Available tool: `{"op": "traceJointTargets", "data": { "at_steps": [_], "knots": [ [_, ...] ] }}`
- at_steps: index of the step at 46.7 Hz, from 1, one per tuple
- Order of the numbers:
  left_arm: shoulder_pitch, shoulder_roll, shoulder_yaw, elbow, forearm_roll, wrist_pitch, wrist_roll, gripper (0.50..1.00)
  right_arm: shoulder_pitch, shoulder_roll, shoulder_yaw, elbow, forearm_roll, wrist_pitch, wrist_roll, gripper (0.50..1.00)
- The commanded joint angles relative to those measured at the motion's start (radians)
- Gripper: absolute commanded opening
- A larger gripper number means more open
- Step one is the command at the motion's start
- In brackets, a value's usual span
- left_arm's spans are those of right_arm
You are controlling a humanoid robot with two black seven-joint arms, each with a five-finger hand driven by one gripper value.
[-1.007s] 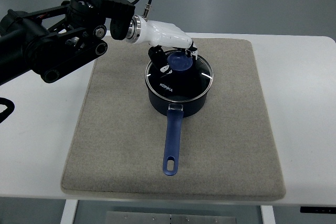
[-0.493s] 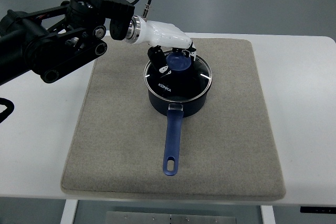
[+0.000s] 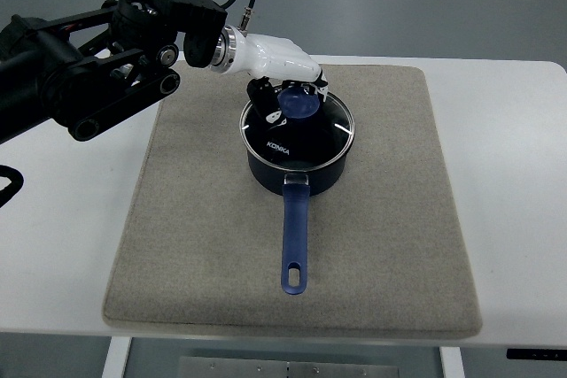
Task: Open pot lid and place left with left hand
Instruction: 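Close the left hand fingers around the blue lid knob, then lift the glass lid off the saucepan and carry it beside the pot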
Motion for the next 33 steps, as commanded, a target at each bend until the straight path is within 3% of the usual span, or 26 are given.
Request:
{"op": "traceJointTargets", "data": {
  "at_steps": [1, 33],
  "knots": [
    [-0.001, 0.0, -0.001, 0.0, -0.001, 0.001, 0.0, 0.5, 0.001, 0.0, 0.0, 0.0, 0.0, 0.0, 0.0, 0.915],
    [-0.018, 0.014, -0.017, -0.006, -0.006, -0.009, -0.001, 0.5, 0.001, 0.0, 0.0, 0.0, 0.0, 0.0, 0.0, 0.915]
  ]
}}
